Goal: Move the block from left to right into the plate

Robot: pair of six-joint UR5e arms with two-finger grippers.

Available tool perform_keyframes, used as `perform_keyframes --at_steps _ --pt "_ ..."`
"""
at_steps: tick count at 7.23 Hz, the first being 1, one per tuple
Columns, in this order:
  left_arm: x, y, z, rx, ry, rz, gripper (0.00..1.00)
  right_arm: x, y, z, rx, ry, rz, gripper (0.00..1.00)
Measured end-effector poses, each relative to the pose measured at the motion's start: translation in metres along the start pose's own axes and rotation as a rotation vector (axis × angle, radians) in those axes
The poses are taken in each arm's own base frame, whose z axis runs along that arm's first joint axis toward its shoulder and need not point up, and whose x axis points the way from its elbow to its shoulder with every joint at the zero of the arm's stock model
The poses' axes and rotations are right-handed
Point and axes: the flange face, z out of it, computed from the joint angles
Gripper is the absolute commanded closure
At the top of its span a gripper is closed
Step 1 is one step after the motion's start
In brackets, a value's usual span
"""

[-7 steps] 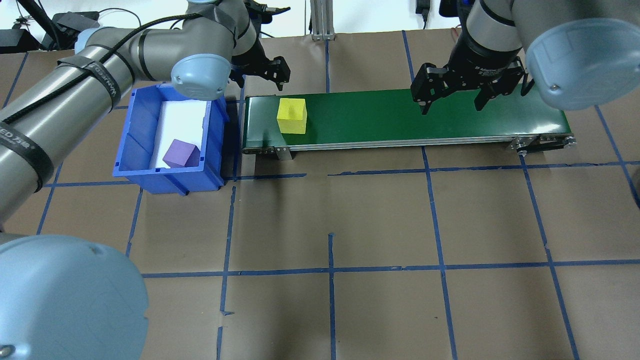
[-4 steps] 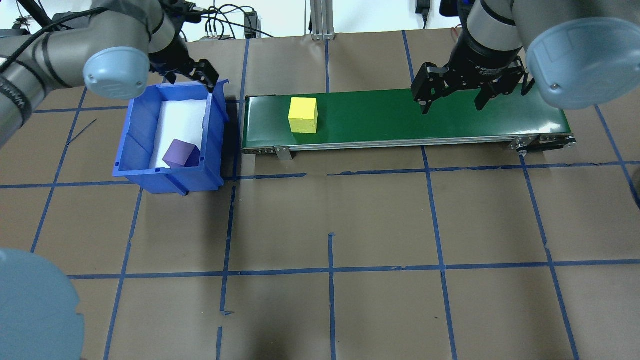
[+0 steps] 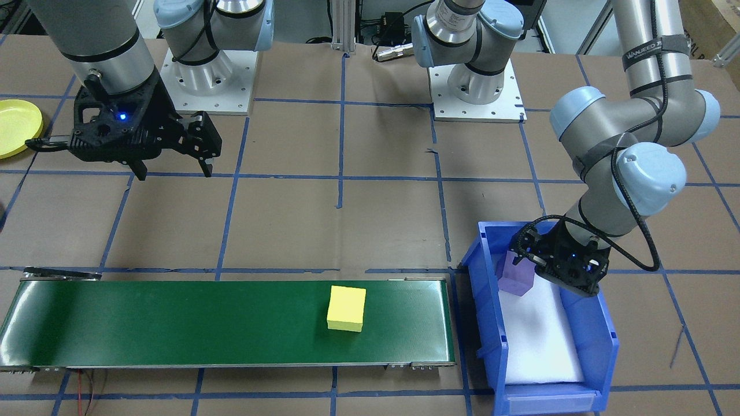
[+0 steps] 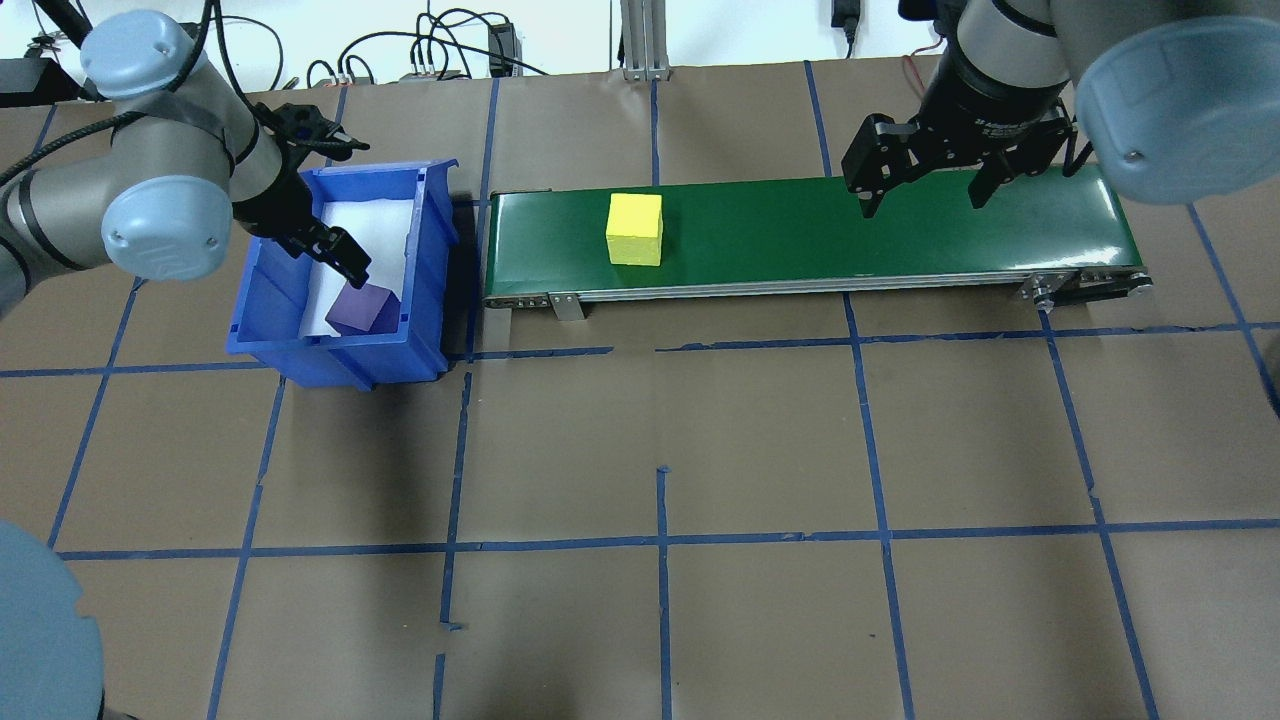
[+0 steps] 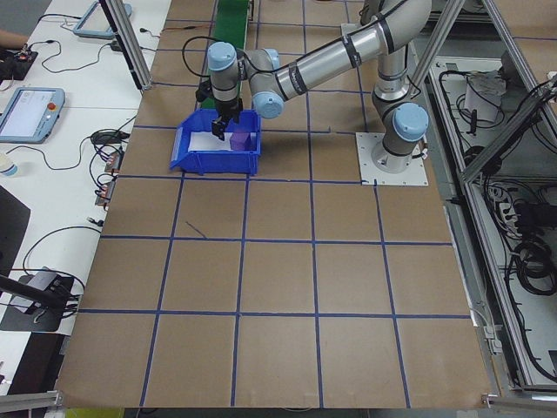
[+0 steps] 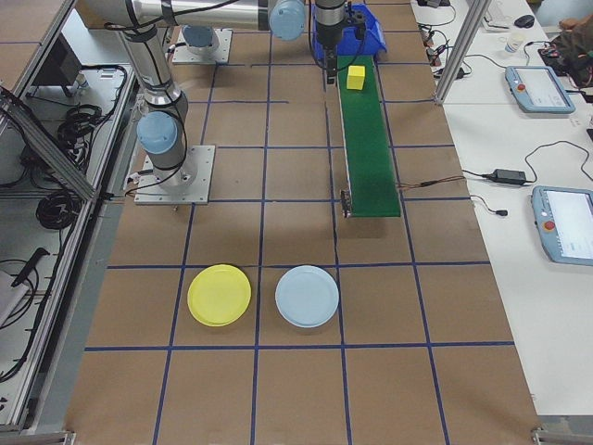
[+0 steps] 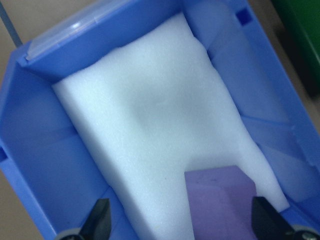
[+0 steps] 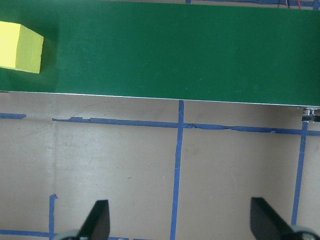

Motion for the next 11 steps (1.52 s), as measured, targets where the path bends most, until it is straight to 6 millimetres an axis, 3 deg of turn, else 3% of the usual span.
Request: perform_keyframes --at_steps 3,5,6,7,9,10,11 --pt "0.009 0.010 0.033 -0.061 0.064 0.006 0.00 0.018 -0.004 -0.001 0.004 0.006 0.022 0.00" --pt "0.011 0.008 0.046 -0.050 0.105 0.000 0.00 0.061 -0.012 -0.003 0.009 0.013 0.011 0.00" --pt "0.011 0.005 0.050 -0.043 0.119 -0.003 0.10 0.087 -0.017 0.003 0.001 0.011 -0.006 0.00" --pt "0.011 0.004 0.052 -0.042 0.123 -0.005 0.32 0.108 -0.025 0.016 -0.020 0.006 0.001 0.00" --pt "0.009 0.002 0.053 -0.042 0.122 -0.006 0.55 0.134 -0.042 0.049 -0.052 0.008 0.017 0.00" --pt "0.009 0.002 0.053 -0.042 0.122 -0.007 0.62 0.142 -0.052 0.059 -0.030 0.018 0.018 0.00" --pt "0.008 0.001 0.052 -0.039 0.119 -0.017 0.62 0.145 -0.058 0.065 -0.015 0.019 0.006 0.00"
